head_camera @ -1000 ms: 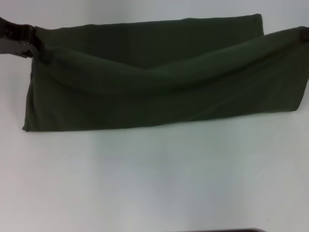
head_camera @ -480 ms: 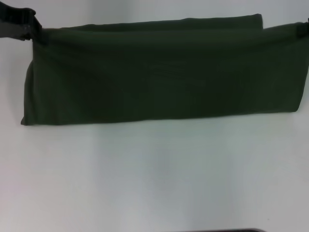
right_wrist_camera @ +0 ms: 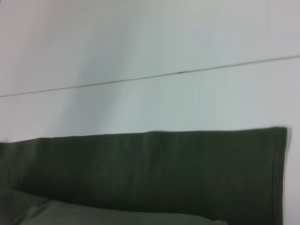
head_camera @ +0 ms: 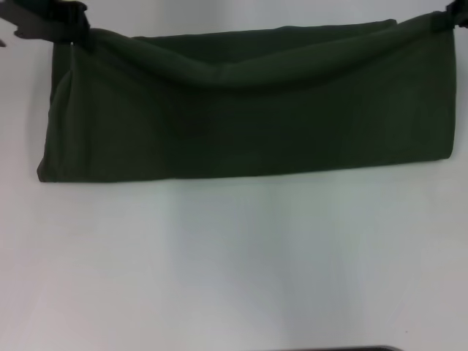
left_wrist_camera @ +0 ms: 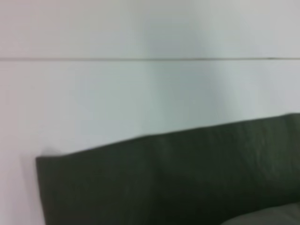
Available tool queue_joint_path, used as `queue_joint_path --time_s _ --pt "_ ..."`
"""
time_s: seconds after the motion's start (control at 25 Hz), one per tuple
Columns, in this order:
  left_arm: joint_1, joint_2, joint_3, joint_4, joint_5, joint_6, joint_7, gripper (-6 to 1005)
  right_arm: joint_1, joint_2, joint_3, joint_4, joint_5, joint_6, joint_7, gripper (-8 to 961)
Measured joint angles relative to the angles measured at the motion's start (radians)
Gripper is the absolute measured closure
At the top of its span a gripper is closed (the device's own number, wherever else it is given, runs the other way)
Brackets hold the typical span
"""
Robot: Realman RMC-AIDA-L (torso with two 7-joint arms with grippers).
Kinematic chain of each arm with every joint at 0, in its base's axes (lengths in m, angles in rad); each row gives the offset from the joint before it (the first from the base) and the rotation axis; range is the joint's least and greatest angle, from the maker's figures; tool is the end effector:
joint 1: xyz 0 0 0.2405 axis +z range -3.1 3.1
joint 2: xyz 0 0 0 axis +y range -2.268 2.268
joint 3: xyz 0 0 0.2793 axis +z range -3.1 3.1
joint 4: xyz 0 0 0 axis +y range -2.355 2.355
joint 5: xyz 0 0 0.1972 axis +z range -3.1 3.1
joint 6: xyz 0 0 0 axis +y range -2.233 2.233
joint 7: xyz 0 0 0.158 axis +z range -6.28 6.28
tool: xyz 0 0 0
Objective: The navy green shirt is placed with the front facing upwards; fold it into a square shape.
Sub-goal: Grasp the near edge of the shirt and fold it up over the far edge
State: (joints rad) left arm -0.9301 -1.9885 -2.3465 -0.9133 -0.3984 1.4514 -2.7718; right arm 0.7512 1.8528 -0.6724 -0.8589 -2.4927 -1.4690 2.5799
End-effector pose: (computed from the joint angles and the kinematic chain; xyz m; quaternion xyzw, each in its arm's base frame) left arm -0.2093 0.4507 0.0404 -0.7869 -0.5629 0.0371 0.2499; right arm 0.2765 0.4278 0.1006 -0.7709 0.5864 0.0613 0.2409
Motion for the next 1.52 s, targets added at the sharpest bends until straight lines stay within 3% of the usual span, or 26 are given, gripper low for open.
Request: queue_joint_path --time_s 0.2,0.64,0.88,1.24,1.52 --pt "-0.045 -0.019 0.001 0.031 0.064 -0.063 -0.021 949 0.008 0.019 -0.05 0.007 -0.005 0.09 0.001 908" --pt "-0.108 -0.026 0.023 0.084 0.149 -0.183 -0.082 948 0.043 0.039 -0.063 0.075 -0.067 0.282 0.012 907" --pt "-0.121 -0.04 0.091 0.101 0.177 -0.245 -0.14 948 0.064 0.06 -0.115 0.122 -0.068 0.421 0.008 907" --pt "-0.141 -0.051 0.104 0.117 0.225 -0.298 -0.181 947 0.078 0.072 -0.171 0.168 -0.067 0.545 0.007 907" --pt "-0.146 -0.064 0.105 0.119 0.242 -0.325 -0.187 946 0.079 0.106 -0.208 0.177 -0.067 0.622 0.0 907"
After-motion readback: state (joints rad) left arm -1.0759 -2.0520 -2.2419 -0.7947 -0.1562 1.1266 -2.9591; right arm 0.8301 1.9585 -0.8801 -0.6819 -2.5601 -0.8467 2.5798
